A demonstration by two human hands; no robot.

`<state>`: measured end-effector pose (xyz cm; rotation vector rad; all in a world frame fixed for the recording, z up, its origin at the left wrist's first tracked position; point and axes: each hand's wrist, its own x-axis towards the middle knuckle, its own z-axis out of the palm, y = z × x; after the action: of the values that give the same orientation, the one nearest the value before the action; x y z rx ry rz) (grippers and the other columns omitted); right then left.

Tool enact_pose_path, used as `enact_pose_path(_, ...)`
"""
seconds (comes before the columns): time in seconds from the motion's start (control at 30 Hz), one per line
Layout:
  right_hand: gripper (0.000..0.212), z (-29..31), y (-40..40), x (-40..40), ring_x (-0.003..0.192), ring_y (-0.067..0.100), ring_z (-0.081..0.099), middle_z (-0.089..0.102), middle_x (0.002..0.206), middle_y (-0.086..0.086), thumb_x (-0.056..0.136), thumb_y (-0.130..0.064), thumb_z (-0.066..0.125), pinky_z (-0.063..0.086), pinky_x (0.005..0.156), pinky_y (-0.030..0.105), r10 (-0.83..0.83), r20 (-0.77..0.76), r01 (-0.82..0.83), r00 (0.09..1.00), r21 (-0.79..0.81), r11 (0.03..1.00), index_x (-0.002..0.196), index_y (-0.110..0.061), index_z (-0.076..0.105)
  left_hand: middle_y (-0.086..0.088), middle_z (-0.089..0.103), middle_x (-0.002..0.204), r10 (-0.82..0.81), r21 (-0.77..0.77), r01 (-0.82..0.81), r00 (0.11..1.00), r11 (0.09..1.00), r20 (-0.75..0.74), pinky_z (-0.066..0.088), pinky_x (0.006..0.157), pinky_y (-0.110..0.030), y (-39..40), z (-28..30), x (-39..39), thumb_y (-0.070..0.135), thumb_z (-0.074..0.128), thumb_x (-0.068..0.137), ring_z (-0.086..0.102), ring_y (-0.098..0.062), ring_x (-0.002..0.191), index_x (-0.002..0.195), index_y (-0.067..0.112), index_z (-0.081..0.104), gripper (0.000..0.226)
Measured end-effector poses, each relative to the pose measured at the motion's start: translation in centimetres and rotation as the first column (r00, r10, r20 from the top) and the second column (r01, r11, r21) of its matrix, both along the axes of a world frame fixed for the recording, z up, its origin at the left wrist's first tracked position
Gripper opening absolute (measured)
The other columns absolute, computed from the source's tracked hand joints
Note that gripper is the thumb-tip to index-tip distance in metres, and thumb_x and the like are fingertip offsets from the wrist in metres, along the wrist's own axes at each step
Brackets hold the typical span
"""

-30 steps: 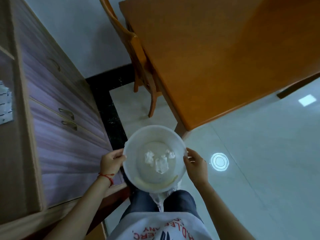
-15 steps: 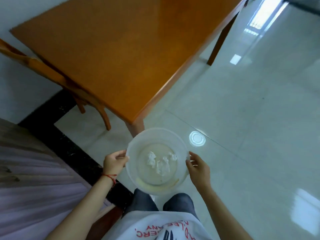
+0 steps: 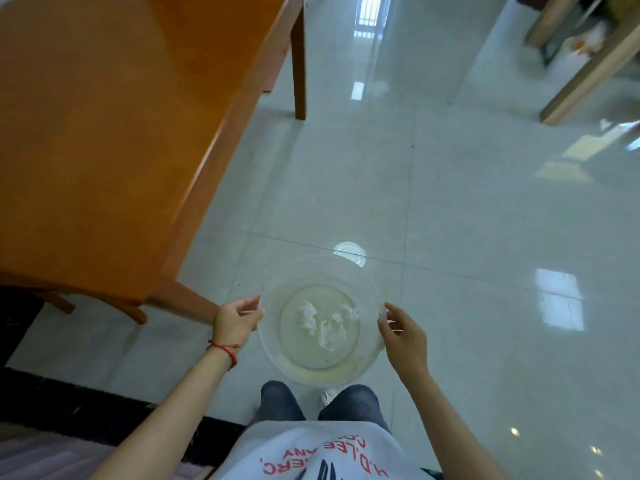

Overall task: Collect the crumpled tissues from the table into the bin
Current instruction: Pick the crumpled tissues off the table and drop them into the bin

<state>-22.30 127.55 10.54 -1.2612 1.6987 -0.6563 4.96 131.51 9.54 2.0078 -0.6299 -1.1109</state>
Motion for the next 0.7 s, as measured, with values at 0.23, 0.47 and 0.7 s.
enact_pose_path(0.23, 0.025, 0.4, -3.1, -5.0, 0.061, -0.007, 0.058, 0.061, 0.075, -0.011, 0.085, -0.014, 0.06, 0.045, 0.056, 0.003, -0.097, 0.021, 0.097, 0.995, -0.008, 0.995, 0.11, -0.017, 0.063, -0.011, 0.059, 0.097, -0.075, -0.014, 0.075, 0.997, 0.997, -0.005, 0.048, 0.049, -0.007, -5.2, 0.1, -4.6, -0.003, 0.063, 0.077, 0.057, -0.018, 0.072, 0.114, -0.006, 0.057, 0.038)
enact_pose_path(0.47, 0.026, 0.6, -8.3, -6.9, 0.065, 0.005, 0.059, 0.062, 0.078, -0.006, 0.086, -0.015, 0.06, 0.047, 0.057, 0.005, -0.127, 0.027, 0.128, 0.992, -0.028, 0.991, 0.111, -0.015, 0.062, -0.011, 0.061, 0.098, -0.117, -0.03, 0.117, 0.993, 0.993, 0.016, 0.049, 0.051, -0.006, -11.5, 0.3, -6.3, -0.002, 0.064, 0.077, 0.058, -0.025, 0.083, 0.114, -0.005, 0.058, 0.038)
enact_pose_path(0.7, 0.023, 0.1, -18.2, -6.9, 0.063, -0.006, 0.058, 0.065, 0.078, -0.006, 0.085, -0.017, 0.06, 0.045, 0.058, 0.004, -0.18, 0.02, 0.181, 0.983, -0.043, 0.983, 0.108, -0.018, 0.064, -0.011, 0.062, 0.099, -0.164, -0.059, 0.165, 0.986, 0.984, 0.018, 0.049, 0.049, -0.006, -22.0, -0.1, -6.5, -0.001, 0.064, 0.077, 0.058, -0.026, 0.085, 0.113, -0.005, 0.058, 0.037)
